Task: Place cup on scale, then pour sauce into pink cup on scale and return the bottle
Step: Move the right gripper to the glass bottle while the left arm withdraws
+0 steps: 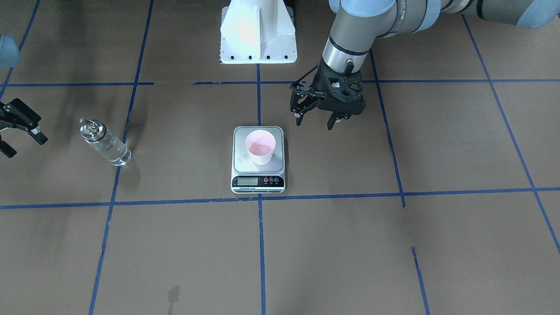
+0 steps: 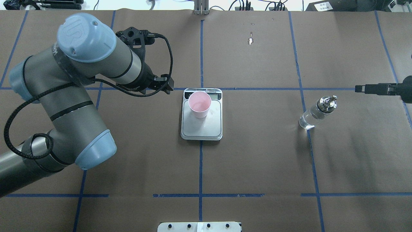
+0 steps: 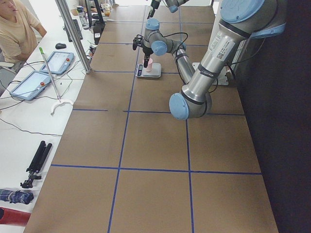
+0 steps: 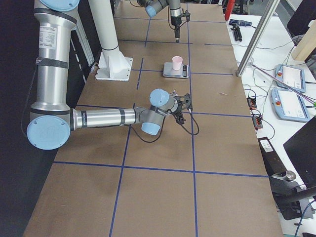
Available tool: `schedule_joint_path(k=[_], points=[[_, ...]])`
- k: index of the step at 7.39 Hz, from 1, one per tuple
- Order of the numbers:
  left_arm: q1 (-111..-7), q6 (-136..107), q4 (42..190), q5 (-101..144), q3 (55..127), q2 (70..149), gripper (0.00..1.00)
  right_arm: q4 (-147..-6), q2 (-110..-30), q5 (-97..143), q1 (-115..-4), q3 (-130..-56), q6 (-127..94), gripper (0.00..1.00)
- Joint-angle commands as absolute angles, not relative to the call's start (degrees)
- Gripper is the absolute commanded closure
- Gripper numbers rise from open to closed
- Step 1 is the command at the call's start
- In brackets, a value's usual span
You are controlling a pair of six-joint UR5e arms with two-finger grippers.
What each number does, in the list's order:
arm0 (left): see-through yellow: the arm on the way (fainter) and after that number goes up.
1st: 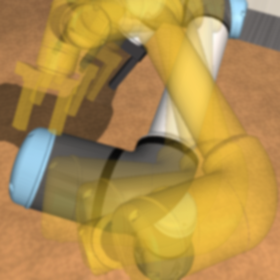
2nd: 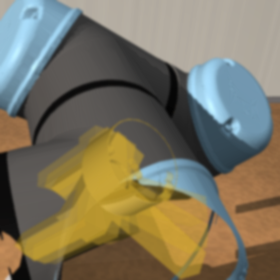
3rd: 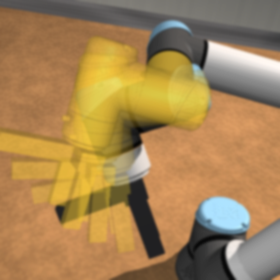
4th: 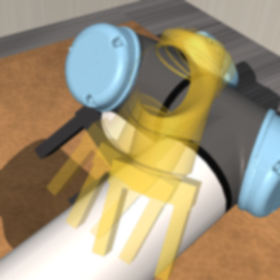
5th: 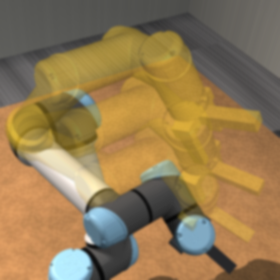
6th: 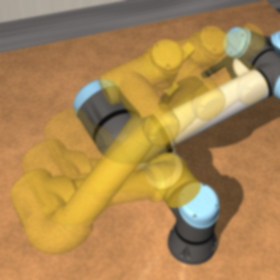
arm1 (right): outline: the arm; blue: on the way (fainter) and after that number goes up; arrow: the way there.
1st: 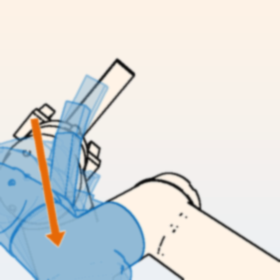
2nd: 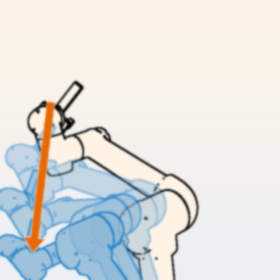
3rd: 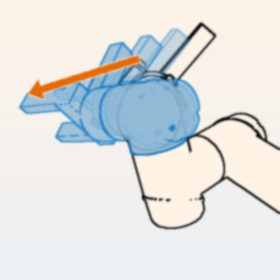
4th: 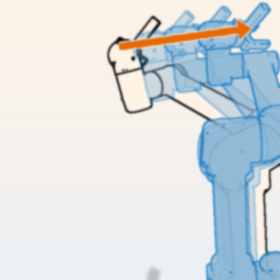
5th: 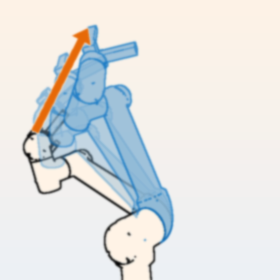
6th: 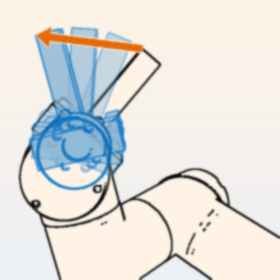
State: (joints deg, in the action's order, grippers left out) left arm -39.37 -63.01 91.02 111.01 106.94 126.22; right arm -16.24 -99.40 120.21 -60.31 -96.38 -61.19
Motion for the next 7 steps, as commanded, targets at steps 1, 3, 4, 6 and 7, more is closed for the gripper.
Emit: schedule_joint_path(k=[1, 3, 4, 6, 7], points=[[-39.37, -63.46, 90.97, 111.01, 106.79, 126.12, 0.17, -7.04, -104.32, 119.27, -55.49, -96.5, -64.43, 0.01], [-39.29, -64.24, 91.05, 111.01, 106.96, 126.21, 0.16, -7.03, -104.5, 114.03, -46.81, -98.08, -62.42, 0.01], [-39.29, -64.25, 91.05, 111.01, 106.88, 126.21, 0.16, -7.03, -104.5, 111.12, -43.45, -98.35, -62.05, 0.01], [-39.29, -64.34, 91.05, 110.92, 107.05, 126.3, 0.16, -7.03, -104.5, 108.03, -39.04, -98.87, -58.81, 0.02], [-39.29, -64.34, 90.97, 110.92, 107.05, 126.21, 0.16, -7.03, -104.5, 104.54, -37.02, -99.4, -58.71, 0.02]])
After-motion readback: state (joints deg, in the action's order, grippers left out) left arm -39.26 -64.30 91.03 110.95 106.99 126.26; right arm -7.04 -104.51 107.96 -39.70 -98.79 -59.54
